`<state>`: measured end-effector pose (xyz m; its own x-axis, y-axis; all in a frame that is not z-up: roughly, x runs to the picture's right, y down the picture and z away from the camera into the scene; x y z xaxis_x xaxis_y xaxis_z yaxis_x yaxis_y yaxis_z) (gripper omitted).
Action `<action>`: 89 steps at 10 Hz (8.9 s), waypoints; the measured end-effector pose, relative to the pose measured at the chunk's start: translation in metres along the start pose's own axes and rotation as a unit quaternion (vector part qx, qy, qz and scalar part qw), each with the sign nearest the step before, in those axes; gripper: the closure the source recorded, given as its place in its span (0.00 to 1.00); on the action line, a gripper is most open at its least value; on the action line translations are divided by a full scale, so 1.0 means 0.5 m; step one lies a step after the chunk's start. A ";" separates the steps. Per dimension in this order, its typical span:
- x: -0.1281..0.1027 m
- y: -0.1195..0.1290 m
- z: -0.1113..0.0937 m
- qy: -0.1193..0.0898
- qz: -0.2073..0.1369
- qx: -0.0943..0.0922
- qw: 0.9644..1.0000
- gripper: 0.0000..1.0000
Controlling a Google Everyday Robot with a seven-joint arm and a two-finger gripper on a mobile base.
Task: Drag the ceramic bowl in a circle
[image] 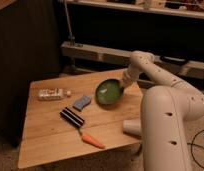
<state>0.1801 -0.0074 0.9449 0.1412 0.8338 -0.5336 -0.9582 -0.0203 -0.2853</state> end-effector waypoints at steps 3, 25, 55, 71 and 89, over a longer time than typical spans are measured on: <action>0.074 -0.056 -0.057 0.005 0.010 0.030 0.999 1.00; 0.003 -0.024 -0.001 0.046 -0.037 0.052 0.997 1.00; 0.120 -0.013 -0.058 0.018 -0.058 -0.013 0.998 1.00; 0.128 0.379 0.025 0.045 -0.159 -0.091 0.982 1.00; 0.381 0.205 -0.017 0.183 -0.060 -0.084 0.978 1.00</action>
